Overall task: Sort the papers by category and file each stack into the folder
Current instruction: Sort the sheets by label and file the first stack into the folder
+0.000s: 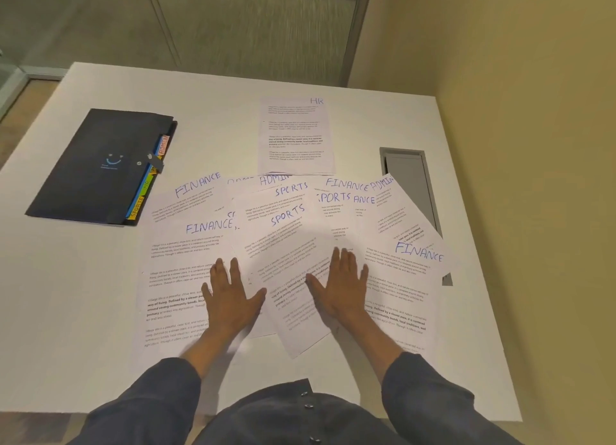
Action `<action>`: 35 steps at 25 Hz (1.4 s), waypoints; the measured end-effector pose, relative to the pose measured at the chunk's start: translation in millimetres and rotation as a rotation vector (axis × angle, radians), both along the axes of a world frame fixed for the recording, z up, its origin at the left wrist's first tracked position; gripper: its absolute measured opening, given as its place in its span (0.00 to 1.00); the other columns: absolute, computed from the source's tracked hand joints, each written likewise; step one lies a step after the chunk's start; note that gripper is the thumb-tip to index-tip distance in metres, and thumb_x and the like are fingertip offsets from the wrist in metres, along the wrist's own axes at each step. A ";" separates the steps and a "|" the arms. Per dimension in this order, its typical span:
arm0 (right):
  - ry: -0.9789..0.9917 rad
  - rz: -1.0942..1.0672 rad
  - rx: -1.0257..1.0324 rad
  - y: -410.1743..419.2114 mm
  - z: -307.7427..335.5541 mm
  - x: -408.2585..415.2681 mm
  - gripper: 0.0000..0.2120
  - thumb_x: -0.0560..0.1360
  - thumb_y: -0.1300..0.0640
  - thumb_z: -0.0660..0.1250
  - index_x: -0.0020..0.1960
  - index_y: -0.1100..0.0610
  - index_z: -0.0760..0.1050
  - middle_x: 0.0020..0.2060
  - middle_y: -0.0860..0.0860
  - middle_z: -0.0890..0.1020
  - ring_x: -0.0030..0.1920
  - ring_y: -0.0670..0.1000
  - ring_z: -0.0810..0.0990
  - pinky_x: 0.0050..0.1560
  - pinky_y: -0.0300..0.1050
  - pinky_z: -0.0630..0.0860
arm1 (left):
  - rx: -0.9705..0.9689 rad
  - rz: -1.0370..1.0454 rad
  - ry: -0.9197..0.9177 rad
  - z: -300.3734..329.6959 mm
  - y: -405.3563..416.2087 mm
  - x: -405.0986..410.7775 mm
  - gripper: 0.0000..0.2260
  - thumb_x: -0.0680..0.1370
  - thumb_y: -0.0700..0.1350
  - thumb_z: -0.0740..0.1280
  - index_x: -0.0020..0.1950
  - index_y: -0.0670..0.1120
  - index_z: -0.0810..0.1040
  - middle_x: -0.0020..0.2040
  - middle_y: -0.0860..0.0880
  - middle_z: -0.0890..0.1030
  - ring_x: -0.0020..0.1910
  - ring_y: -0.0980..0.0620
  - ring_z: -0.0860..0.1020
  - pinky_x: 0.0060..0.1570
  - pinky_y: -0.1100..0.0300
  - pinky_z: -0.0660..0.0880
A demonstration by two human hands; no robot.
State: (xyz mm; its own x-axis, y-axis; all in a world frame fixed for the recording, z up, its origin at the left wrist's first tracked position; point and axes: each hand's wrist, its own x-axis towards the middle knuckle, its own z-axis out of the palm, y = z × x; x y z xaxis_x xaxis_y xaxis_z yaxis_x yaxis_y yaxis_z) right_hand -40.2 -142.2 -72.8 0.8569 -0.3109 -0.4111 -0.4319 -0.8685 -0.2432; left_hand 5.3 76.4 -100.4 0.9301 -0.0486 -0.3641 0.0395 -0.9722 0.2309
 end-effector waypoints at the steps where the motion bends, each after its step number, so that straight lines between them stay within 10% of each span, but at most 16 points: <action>1: 0.014 -0.006 0.001 -5.7 -1.2 -0.5 0.43 0.78 0.30 0.46 0.80 0.57 0.37 0.80 0.54 0.43 0.79 0.53 0.39 0.77 0.59 0.36 | -0.003 0.005 0.000 1.8 -0.5 1.3 0.42 0.76 0.64 0.60 0.79 0.46 0.43 0.79 0.41 0.44 0.78 0.41 0.44 0.74 0.40 0.49; 35: -0.002 0.222 0.192 -17.5 0.0 22.8 0.49 0.74 0.27 0.52 0.79 0.55 0.35 0.80 0.54 0.51 0.80 0.53 0.47 0.77 0.61 0.43 | -0.014 -0.028 0.030 10.2 -3.1 5.8 0.42 0.72 0.70 0.60 0.79 0.52 0.49 0.78 0.38 0.44 0.77 0.38 0.43 0.71 0.37 0.47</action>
State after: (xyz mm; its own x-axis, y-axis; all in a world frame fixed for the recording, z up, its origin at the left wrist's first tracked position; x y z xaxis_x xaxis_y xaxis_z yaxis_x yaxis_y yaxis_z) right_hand -17.4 -159.8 -72.8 0.8964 -0.0326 -0.4421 -0.2356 -0.8799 -0.4127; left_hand 11.1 73.4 -90.2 0.9169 -0.0796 -0.3910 0.0195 -0.9698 0.2433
